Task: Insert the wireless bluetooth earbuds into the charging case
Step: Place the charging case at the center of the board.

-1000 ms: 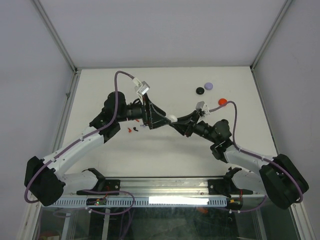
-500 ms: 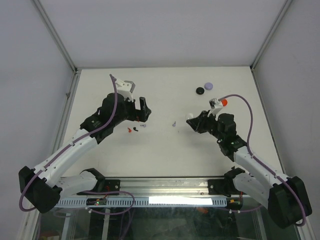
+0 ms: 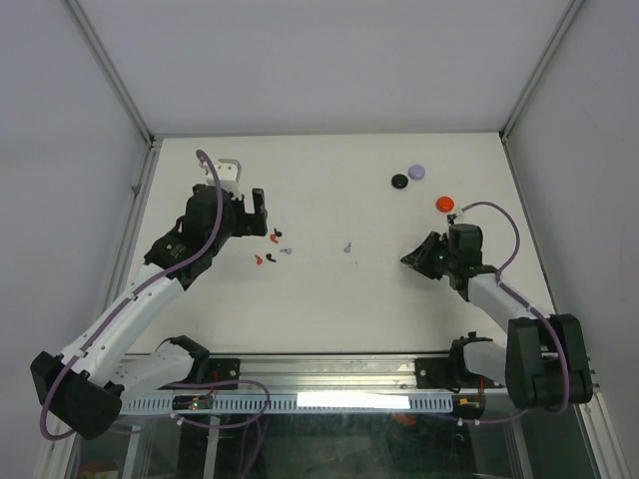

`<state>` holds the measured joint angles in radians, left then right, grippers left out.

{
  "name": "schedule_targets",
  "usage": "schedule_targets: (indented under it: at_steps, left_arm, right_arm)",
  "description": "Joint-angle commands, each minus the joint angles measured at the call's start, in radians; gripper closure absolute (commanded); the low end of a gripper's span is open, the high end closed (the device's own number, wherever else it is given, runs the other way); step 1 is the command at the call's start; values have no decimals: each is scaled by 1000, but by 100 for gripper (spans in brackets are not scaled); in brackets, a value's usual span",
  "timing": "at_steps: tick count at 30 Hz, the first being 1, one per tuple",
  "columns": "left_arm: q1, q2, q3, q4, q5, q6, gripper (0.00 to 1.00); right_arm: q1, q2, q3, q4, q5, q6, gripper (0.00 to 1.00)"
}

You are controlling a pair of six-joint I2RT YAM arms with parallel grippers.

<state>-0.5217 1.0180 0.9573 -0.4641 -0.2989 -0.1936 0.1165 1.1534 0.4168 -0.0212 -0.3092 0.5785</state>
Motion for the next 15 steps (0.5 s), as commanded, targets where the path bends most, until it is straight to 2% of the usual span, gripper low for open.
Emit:
schedule_targets:
  at_steps: [1, 3, 10, 15]
  left_arm:
    - [13, -42, -21, 22, -26, 34, 1]
    - [20, -45, -23, 21, -28, 36, 1]
    - [31, -65, -30, 21, 0, 36, 1]
    - [36, -79, -34, 16, -14, 40, 1]
  right_arm:
    - [-47, 30, 12, 13, -36, 44, 96]
    - [-63, 43, 14, -7, -20, 46, 92]
    - [-71, 13, 41, -123, 104, 25, 62]
    - [-71, -47, 94, -181, 211, -16, 49]
